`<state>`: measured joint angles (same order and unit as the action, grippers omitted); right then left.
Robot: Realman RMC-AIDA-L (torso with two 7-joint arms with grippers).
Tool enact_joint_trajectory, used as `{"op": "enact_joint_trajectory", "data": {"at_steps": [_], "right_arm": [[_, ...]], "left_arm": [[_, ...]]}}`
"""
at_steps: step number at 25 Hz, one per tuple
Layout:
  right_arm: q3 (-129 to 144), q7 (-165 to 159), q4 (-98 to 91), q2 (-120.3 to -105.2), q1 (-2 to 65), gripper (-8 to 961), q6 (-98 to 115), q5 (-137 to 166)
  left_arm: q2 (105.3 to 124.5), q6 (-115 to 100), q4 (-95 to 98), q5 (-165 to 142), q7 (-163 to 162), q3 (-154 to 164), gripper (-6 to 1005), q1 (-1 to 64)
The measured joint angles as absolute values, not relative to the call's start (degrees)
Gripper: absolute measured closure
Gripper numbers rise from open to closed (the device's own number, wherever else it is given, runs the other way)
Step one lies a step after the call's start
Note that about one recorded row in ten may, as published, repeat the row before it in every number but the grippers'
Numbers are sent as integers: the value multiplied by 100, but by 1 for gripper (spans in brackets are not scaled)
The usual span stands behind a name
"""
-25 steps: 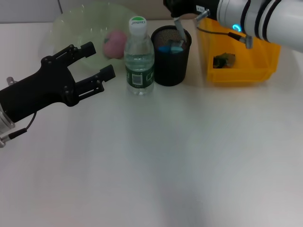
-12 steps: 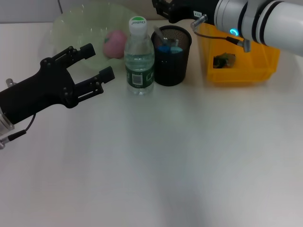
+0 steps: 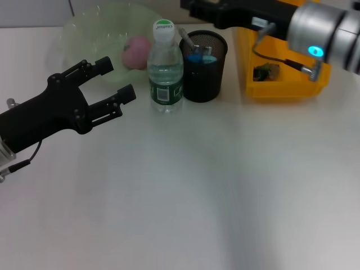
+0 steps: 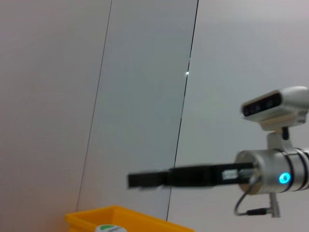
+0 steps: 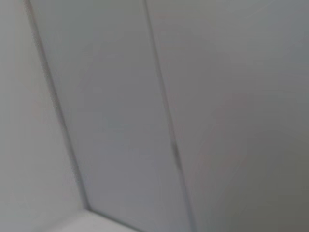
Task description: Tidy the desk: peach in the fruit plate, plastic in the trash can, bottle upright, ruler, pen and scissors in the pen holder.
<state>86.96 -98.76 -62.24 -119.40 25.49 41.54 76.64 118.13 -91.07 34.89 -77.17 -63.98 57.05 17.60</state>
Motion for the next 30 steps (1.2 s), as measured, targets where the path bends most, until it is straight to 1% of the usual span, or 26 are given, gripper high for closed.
{"op": "enact_joint_trajectory", "data": {"at_steps": [3, 9, 16, 18, 23, 30], "right_arm": [[8231, -9146, -5809, -11931, 2364, 298, 5259, 6757], [7039, -8531, -4832, -11914, 2174, 279, 7232, 6504], [6364, -6938, -3934, -11772, 1933, 257, 9140, 7248], [6336, -6473, -3878, -11782, 1778, 250, 9520, 7501], [6347, -5923, -4147, -11899, 1382, 234, 10116, 8250], [6335, -6131, -4215, -11909, 1244, 212, 10405, 8843]], "left_arm": [[11813, -9149, 3489, -7716, -6392, 5717, 194, 1740], [11814, -9233, 3478, -7716, -6340, 5727, 194, 1682], [11811, -9569, 3328, -7984, -6317, 5803, 194, 1611], [11808, -9688, 3332, -8182, -6311, 5803, 194, 1610], [11822, -9982, 3371, -8804, -6252, 5802, 194, 1653], [11843, -10105, 3342, -8960, -5901, 5951, 194, 1656]]}}
